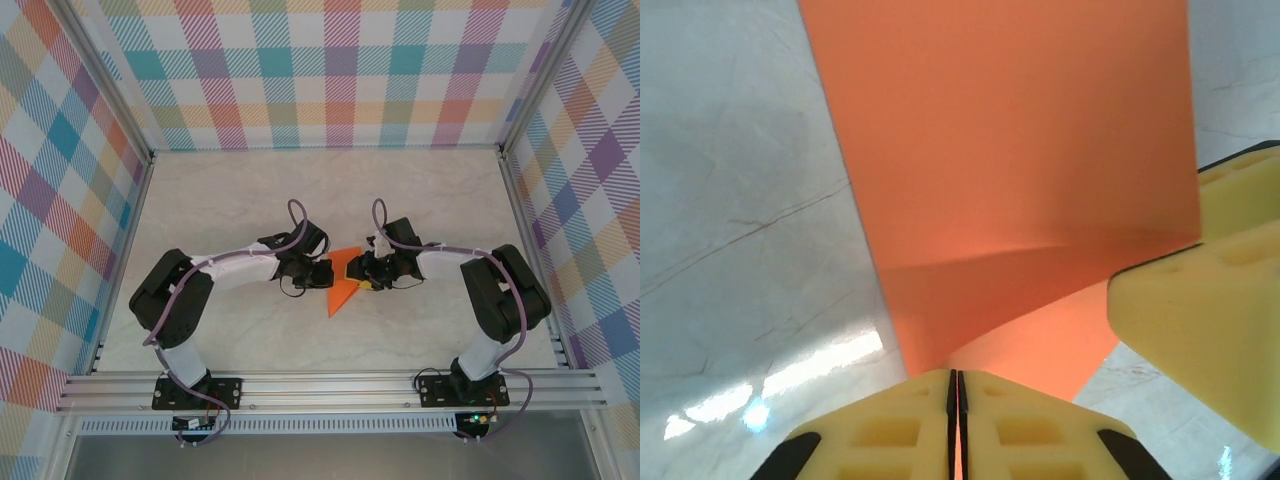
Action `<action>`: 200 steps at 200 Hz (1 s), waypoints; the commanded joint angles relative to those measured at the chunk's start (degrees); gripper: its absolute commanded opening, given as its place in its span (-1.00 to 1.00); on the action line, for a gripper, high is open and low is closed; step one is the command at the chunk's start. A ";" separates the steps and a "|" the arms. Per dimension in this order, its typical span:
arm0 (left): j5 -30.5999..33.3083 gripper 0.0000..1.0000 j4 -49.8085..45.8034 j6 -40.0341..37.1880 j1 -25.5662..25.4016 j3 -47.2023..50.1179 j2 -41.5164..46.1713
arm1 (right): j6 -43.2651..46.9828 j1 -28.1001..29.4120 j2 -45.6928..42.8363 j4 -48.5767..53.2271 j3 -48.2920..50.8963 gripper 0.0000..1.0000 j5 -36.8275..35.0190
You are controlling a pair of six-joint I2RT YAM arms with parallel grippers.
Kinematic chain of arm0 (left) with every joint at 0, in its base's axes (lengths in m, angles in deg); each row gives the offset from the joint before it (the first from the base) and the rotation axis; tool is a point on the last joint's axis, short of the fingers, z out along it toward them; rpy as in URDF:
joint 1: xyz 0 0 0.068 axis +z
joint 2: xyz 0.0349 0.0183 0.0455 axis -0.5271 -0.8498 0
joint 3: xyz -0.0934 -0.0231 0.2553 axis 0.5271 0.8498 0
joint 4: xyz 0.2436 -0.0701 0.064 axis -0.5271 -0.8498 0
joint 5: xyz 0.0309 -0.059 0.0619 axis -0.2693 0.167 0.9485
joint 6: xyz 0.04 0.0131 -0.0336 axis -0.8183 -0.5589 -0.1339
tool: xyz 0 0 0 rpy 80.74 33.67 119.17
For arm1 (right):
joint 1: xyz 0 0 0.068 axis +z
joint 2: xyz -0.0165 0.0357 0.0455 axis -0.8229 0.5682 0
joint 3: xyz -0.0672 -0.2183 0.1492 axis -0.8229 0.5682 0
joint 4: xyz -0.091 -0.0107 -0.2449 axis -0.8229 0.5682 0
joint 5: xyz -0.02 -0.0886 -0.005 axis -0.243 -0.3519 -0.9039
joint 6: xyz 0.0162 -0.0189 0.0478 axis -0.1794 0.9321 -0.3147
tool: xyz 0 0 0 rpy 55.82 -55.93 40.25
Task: Fold a paper plane with a square sheet of paper (pick it up from the middle)
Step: Fourth fold the wing at the center of the table.
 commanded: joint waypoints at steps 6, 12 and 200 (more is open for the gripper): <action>1.91 -0.71 0.60 3.02 1.00 3.67 5.89 | 8.56 -0.01 1.73 5.79 -3.80 -0.26 1.47; 2.01 -0.69 1.04 3.32 0.83 4.60 6.95 | 9.19 -0.01 2.03 6.41 -4.31 -0.29 1.39; 23.17 -0.23 -1.10 4.07 -16.39 1.21 2.59 | 4.22 0.08 2.58 8.50 -6.41 -0.91 0.83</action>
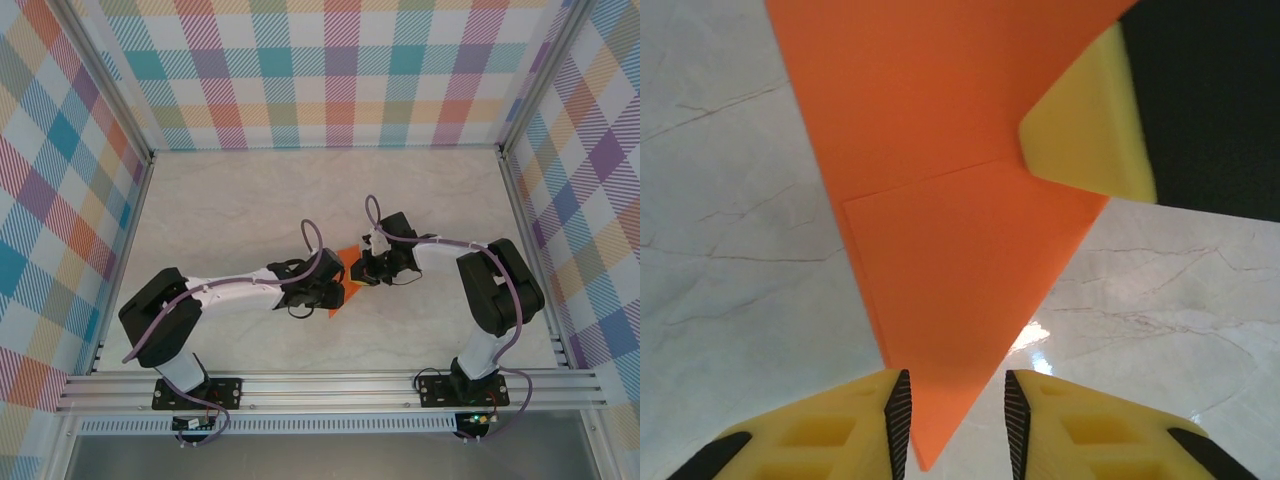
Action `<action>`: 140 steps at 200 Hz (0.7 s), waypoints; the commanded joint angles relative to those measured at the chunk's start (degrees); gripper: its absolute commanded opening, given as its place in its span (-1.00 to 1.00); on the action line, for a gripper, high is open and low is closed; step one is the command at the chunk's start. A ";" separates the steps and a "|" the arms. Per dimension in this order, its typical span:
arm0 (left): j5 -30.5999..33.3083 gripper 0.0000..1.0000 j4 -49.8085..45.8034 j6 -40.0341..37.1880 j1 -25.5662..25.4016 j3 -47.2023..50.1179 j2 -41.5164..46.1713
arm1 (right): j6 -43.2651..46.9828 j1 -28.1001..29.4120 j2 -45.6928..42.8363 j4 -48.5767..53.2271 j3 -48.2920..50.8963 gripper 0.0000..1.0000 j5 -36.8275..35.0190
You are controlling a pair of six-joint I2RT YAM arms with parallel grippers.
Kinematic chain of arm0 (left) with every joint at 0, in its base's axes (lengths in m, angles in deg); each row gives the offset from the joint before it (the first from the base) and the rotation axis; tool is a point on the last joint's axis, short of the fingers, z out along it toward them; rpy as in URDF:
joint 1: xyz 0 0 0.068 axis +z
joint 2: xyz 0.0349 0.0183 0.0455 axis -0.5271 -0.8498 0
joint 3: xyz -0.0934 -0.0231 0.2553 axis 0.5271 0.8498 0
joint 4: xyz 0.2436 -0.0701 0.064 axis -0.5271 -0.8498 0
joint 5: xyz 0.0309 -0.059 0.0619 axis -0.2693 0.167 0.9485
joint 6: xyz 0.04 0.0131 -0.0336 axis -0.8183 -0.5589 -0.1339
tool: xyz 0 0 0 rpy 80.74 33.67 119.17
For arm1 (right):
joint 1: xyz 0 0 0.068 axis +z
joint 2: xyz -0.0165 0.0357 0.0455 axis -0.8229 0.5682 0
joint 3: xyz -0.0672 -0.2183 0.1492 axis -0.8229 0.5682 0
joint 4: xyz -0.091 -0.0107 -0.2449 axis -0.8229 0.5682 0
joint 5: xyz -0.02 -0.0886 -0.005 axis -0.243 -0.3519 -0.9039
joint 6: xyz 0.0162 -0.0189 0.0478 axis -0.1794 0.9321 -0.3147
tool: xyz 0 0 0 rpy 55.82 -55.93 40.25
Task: Fold a paper plane with a square sheet of paper (pick it up from the middle)
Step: Fourth fold the wing at the center of the table.
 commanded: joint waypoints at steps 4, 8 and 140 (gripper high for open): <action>6.12 -0.21 -3.17 -0.84 -2.69 -3.38 -2.48 | -2.37 0.09 -0.13 0.97 -1.63 -0.91 1.07; 6.77 -0.19 -3.44 -0.88 -3.24 -3.75 -2.84 | -2.49 0.08 -0.01 0.82 -1.72 -0.91 1.30; 25.43 -0.23 -14.31 3.13 -10.72 -11.82 -12.22 | -4.53 0.08 -0.16 2.72 -3.31 -0.88 2.18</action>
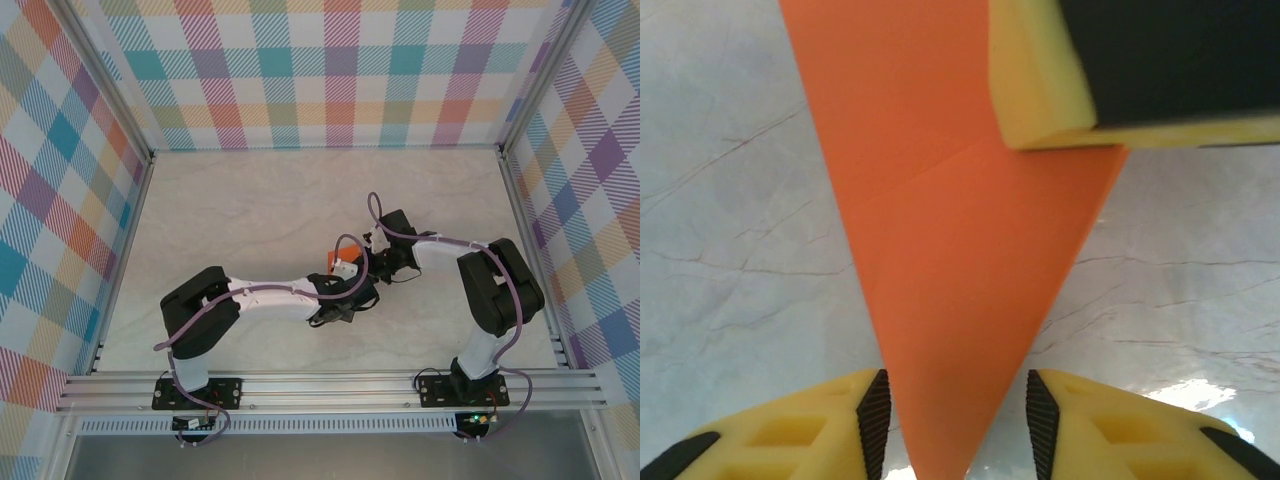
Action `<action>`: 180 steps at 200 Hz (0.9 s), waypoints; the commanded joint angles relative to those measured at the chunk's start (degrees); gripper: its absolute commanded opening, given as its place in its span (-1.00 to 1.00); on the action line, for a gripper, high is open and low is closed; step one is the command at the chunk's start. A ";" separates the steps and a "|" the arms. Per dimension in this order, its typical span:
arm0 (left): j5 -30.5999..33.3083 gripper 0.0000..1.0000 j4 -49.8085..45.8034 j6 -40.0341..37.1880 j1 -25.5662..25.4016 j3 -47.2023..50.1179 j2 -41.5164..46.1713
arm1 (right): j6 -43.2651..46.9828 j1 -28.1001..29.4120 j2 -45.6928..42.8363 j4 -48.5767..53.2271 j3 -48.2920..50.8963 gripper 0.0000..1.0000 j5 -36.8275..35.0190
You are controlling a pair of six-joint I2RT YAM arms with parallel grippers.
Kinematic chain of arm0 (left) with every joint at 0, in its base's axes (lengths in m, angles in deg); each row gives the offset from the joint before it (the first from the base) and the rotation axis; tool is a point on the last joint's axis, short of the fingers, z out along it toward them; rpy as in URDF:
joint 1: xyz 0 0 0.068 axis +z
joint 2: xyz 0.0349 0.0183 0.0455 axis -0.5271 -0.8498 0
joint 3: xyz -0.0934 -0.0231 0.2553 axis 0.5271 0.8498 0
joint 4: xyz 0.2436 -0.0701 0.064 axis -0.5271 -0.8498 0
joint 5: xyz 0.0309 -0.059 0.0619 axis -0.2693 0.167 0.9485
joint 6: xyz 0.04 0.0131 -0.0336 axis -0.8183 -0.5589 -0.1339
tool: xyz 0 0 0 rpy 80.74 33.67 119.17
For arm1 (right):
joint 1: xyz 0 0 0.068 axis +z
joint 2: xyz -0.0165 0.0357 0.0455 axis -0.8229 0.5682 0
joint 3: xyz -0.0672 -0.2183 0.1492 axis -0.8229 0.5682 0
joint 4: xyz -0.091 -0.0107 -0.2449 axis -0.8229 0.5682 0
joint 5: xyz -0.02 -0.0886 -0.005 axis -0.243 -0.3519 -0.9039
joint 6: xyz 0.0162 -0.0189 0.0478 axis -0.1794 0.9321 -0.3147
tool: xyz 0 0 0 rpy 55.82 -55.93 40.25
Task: Fold a paper plane with a square sheet of paper (pick it up from the middle)
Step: Fourth fold the wing at the center of the table.
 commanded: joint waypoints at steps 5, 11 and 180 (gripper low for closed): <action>3.92 -0.25 -2.85 1.98 -0.77 -1.41 -1.32 | -0.27 0.08 -0.16 1.26 -1.78 -0.88 1.55; 4.04 -0.28 -3.00 2.13 -0.77 -1.47 -1.40 | -0.32 0.09 -0.21 1.37 -1.77 -0.88 1.45; 4.59 -0.84 -2.56 7.28 -0.86 0.49 -1.10 | -0.01 0.12 -0.15 2.78 -2.26 -0.80 1.52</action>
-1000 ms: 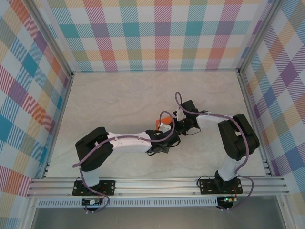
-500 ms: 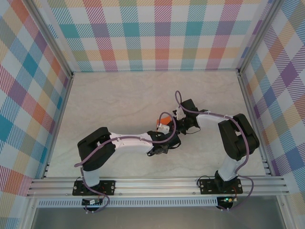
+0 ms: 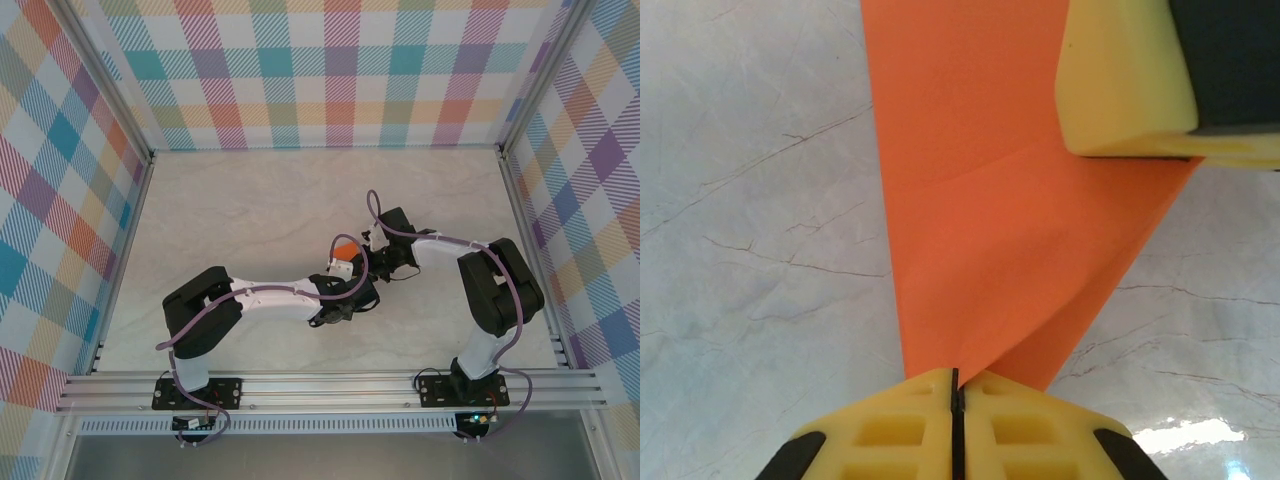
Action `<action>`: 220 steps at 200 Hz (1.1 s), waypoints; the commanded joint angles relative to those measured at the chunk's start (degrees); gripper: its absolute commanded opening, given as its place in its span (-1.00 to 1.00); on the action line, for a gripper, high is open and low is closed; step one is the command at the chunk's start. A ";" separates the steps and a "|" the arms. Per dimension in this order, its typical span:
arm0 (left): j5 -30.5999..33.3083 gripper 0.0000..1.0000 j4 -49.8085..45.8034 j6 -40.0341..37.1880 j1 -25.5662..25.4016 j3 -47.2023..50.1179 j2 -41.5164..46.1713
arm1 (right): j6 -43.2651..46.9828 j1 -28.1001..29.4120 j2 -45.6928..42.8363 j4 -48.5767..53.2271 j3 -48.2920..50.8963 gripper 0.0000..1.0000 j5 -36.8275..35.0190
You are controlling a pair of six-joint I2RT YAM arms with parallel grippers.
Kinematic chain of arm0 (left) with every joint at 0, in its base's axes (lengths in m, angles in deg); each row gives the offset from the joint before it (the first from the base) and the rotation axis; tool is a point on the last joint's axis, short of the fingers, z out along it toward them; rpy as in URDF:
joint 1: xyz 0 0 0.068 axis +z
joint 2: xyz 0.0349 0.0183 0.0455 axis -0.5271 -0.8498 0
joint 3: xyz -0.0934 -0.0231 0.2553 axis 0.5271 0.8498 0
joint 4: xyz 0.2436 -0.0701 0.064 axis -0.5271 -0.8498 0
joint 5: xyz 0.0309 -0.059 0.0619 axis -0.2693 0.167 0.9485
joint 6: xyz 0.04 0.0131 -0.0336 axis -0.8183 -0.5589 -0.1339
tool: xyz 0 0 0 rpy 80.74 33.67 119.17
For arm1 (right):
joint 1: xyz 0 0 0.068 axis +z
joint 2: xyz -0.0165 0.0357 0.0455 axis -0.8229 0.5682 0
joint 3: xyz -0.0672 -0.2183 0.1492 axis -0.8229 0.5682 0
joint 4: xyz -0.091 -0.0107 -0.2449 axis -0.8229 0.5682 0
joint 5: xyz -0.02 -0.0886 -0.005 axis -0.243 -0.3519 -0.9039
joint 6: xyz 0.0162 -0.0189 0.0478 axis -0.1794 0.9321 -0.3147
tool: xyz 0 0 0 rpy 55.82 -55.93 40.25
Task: Fold a paper plane with a square sheet of paper (pick it up from the middle)
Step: Fourth fold the wing at the center of the table.
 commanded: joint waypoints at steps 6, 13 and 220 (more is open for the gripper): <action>0.77 -0.88 -0.80 2.14 -0.56 1.02 -0.53 | -0.03 0.08 -0.01 1.82 -1.06 -0.79 1.37; 0.56 -0.91 -0.39 2.36 -0.49 1.30 -0.43 | -0.08 0.13 0.01 1.82 -1.14 -0.78 1.51; -39.52 -1.00 44.33 2.06 18.57 30.97 13.49 | 0.70 3.48 -5.79 -1.25 -1.23 -0.51 2.75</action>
